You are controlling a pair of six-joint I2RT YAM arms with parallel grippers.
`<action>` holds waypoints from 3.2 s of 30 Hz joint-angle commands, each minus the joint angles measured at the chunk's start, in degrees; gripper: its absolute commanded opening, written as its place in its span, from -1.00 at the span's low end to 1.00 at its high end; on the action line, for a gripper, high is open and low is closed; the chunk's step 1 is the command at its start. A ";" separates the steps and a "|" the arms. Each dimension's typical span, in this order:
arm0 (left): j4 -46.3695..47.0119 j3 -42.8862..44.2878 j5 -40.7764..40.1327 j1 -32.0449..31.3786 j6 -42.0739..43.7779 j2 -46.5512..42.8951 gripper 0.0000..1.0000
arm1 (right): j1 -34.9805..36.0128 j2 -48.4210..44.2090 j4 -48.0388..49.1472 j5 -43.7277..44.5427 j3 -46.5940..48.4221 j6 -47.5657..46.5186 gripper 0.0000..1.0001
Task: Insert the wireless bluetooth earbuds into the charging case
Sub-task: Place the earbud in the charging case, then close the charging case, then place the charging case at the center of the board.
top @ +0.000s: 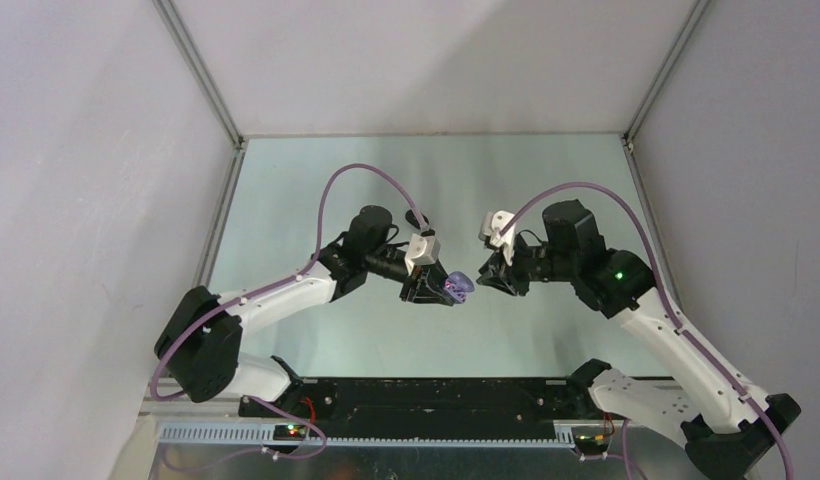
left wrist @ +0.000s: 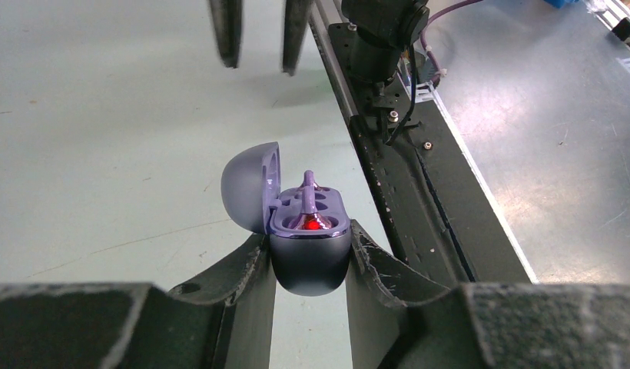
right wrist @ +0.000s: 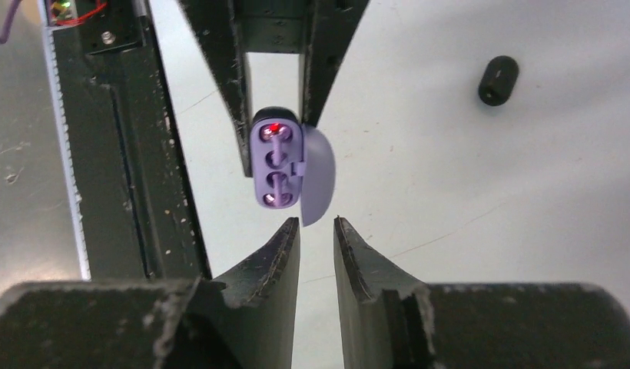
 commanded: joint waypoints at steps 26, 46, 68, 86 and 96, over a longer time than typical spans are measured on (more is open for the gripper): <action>0.54 0.92 0.85 0.05 0.03 -1.78 -0.89 | 3.17 4.20 1.29 -2.15 -0.49 0.32 -0.45; 3.63 8.26 -19.89 8.03 -15.74 5.53 -0.85 | -16.90 -1.91 10.21 4.90 -2.81 8.52 0.30; 1.15 41.85 -23.31 10.47 -40.02 43.66 -0.74 | -27.82 1.30 14.04 11.91 -5.05 8.46 0.51; -17.38 60.18 -34.10 5.89 -41.42 57.99 -0.46 | -27.68 -0.19 13.42 8.85 -5.30 8.18 0.50; -18.99 63.78 -32.24 4.72 -44.43 62.28 -0.15 | -24.14 -0.22 14.22 10.55 -6.13 7.17 0.51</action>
